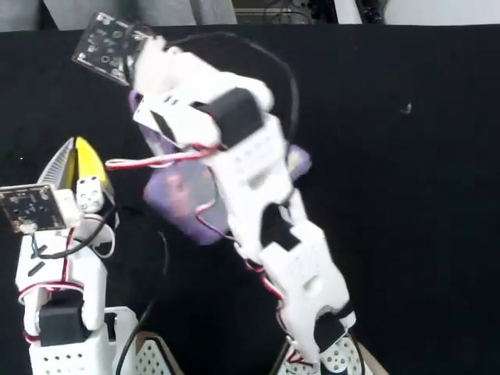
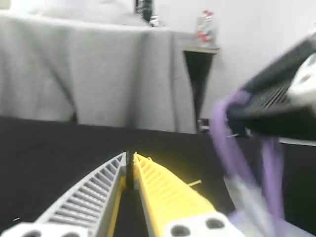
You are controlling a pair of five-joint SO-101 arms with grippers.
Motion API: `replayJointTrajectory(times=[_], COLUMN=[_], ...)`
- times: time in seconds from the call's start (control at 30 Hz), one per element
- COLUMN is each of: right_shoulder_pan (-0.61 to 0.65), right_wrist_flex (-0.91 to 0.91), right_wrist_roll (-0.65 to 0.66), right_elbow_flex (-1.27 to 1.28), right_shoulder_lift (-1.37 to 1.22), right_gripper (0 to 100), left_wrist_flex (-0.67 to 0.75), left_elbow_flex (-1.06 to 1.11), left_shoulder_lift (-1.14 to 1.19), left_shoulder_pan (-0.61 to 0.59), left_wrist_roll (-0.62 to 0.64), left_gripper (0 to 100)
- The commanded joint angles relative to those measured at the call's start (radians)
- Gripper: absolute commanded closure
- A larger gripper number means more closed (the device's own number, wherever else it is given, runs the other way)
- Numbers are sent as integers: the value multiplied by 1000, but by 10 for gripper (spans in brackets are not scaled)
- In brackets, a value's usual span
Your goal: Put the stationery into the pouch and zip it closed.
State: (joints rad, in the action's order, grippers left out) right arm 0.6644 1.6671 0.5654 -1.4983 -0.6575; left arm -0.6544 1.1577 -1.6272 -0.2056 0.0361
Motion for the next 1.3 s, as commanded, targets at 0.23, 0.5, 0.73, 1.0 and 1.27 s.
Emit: replayJointTrajectory(times=[0.23, 0.5, 0.73, 1.0, 1.27], right_shoulder_pan=[-83, -81, -143, -238, -253], right_wrist_flex=[-227, -31, 100, 100, 98], right_wrist_roll=[6, 114, 166, 170, 170], right_elbow_flex=[-7, -7, 18, 245, 344], right_shoulder_lift=[-188, -74, 96, 272, 397], right_gripper=[982, 923, 885, 790, 790], left_wrist_flex=[-89, -81, -81, -80, -91], left_elbow_flex=[-48, 24, 67, 113, 130], left_shoulder_lift=[-8, -8, -8, -8, -8], left_shoulder_pan=[-176, -196, -188, -188, -133], left_wrist_roll=[0, 0, 23, 77, 71], left_gripper=[967, 967, 967, 966, 966])
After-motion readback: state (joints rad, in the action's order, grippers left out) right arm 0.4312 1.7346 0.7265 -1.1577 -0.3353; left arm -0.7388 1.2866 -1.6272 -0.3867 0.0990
